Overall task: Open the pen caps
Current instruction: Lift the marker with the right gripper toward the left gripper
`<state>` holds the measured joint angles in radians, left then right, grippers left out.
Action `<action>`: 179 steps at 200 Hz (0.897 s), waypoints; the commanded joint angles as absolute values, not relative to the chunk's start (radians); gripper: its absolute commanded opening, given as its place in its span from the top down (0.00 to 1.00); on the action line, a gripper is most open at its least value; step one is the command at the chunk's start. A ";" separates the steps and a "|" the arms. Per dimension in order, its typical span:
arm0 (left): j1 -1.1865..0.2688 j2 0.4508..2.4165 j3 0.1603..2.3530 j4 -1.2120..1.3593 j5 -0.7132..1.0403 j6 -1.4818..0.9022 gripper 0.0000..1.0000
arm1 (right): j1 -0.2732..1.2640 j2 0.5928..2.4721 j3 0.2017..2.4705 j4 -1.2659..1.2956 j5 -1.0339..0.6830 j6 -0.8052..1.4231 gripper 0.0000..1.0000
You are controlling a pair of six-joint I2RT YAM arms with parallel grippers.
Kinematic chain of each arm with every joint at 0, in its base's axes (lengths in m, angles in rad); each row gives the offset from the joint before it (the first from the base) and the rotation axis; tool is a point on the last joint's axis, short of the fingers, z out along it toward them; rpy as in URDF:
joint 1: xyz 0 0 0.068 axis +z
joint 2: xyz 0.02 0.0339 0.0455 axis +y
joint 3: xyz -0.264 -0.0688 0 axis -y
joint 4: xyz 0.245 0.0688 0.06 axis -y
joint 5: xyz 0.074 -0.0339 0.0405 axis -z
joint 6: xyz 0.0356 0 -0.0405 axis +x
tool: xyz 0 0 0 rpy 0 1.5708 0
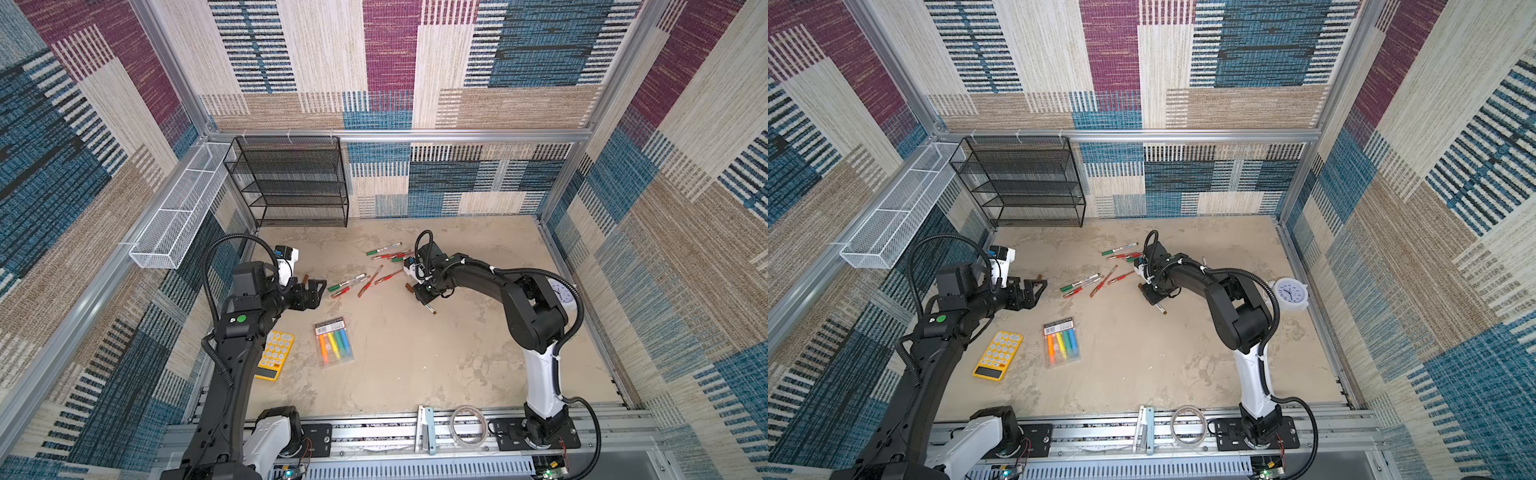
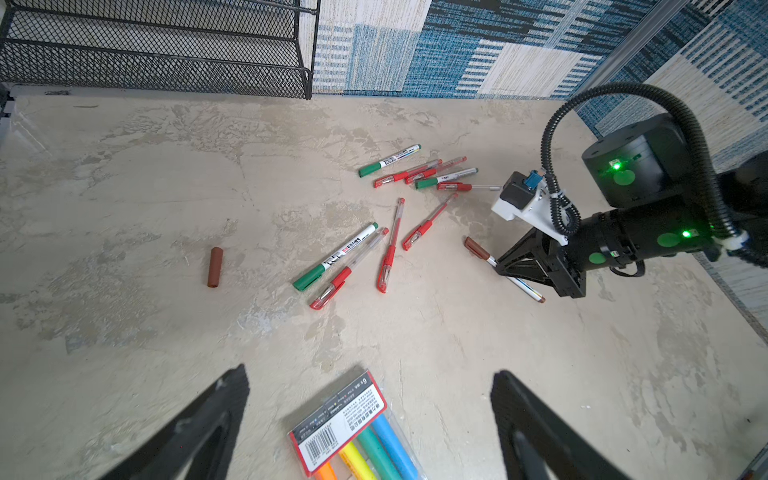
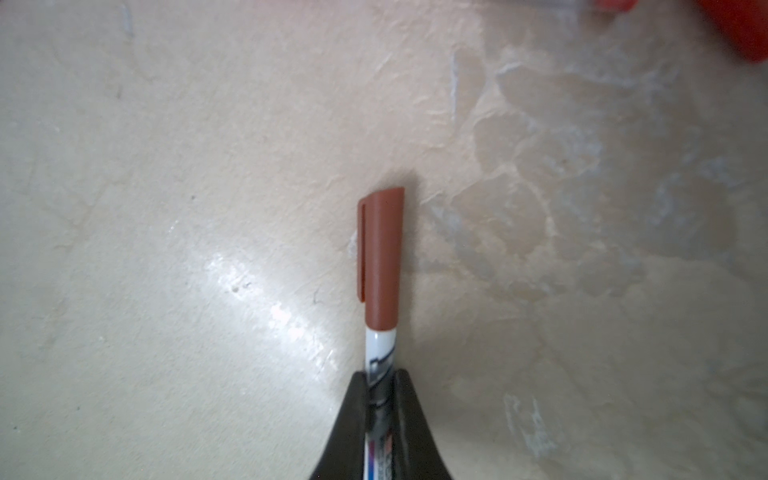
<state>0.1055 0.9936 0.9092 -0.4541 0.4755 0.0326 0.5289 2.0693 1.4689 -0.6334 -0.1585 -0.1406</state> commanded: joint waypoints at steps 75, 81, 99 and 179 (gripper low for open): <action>0.109 1.006 0.955 -0.437 0.757 -0.031 0.06 | 0.591 1.737 1.225 -0.233 -0.368 0.225 0.98; 0.109 1.006 0.950 -0.424 0.779 -0.043 0.06 | 0.604 1.710 1.198 -0.181 -0.378 0.255 0.98; 0.109 1.011 0.922 -0.372 0.868 -0.090 0.06 | 0.639 1.638 1.110 0.001 -0.402 0.344 0.99; 0.087 1.038 0.864 -0.189 1.078 -0.312 0.20 | 0.865 1.597 1.044 0.326 -0.303 0.386 0.99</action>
